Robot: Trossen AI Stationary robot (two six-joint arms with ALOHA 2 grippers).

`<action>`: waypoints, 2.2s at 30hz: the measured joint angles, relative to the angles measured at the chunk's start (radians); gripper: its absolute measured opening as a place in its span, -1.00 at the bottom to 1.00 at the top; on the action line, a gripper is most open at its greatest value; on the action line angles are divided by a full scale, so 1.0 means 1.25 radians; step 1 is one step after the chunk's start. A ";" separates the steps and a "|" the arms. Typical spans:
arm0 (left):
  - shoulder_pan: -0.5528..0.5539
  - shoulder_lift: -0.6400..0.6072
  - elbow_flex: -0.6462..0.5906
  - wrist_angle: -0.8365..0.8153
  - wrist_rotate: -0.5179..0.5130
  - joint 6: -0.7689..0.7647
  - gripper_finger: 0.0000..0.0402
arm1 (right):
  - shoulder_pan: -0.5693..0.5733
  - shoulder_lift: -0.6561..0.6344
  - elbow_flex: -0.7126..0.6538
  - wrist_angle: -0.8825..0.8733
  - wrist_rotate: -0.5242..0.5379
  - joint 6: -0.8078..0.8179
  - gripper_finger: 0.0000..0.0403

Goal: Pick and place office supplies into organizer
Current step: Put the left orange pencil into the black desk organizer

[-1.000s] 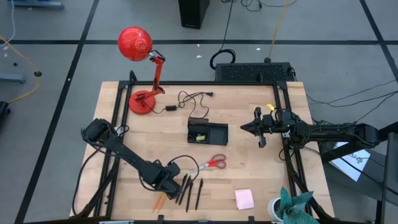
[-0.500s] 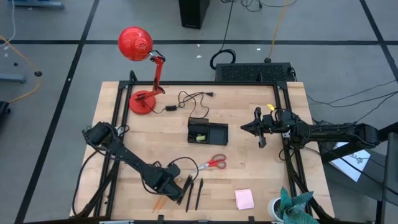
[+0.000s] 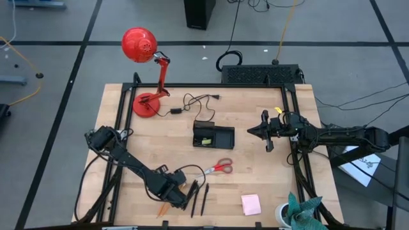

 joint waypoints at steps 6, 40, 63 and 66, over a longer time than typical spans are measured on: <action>0.000 0.000 -0.003 0.045 -0.009 0.035 -0.48 | 0.000 0.000 0.000 0.000 0.000 0.005 -0.98; 0.011 -0.066 -0.014 0.071 -0.287 0.227 -0.91 | 0.000 0.000 0.000 0.000 0.000 0.006 -0.98; 0.176 -0.259 -0.010 0.406 -0.415 0.871 -0.95 | 0.000 0.004 0.000 0.000 0.000 0.012 -0.98; 0.208 -0.322 -0.009 0.492 -0.371 0.987 -0.92 | 0.000 0.006 -0.001 -0.007 0.000 0.011 -0.98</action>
